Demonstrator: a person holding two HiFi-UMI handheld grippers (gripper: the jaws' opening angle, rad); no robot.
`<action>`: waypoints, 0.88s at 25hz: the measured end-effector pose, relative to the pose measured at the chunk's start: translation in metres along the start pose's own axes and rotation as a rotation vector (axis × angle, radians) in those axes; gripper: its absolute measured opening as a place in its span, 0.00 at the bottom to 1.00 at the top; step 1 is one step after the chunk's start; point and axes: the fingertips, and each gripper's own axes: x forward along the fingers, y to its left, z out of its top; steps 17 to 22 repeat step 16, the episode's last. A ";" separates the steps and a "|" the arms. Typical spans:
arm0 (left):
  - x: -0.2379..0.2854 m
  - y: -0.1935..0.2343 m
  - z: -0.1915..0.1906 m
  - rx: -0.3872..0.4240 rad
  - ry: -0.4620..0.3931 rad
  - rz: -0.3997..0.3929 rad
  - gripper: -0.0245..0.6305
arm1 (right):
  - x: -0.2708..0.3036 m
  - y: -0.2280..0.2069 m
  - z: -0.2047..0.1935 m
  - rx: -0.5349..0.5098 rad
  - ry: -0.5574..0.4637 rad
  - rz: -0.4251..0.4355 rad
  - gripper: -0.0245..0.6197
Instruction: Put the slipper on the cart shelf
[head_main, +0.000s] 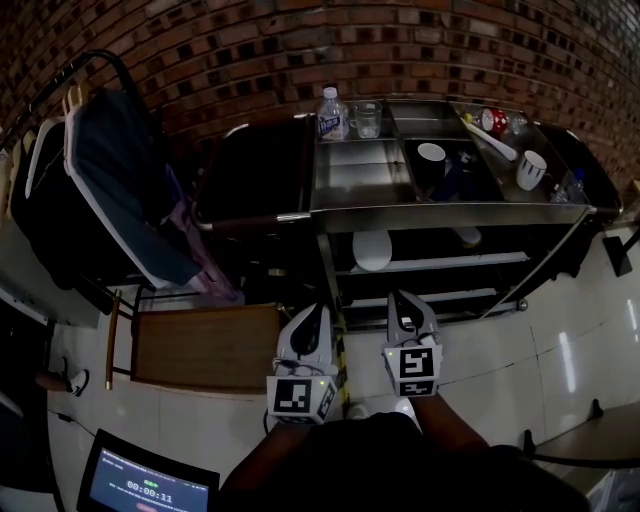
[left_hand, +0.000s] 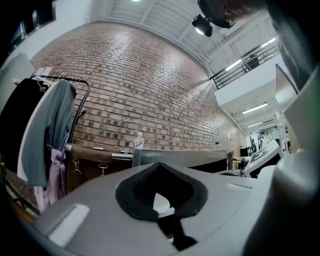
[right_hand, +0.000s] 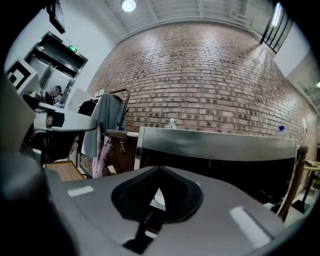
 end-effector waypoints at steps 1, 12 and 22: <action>0.000 0.000 -0.001 0.000 -0.001 -0.004 0.06 | 0.000 0.000 0.000 0.002 -0.001 0.001 0.04; 0.003 0.002 -0.004 0.003 0.009 -0.002 0.06 | -0.001 0.001 0.007 -0.007 -0.069 -0.007 0.04; 0.009 0.010 -0.001 0.028 -0.007 0.021 0.06 | 0.006 0.001 0.019 -0.016 -0.122 -0.009 0.04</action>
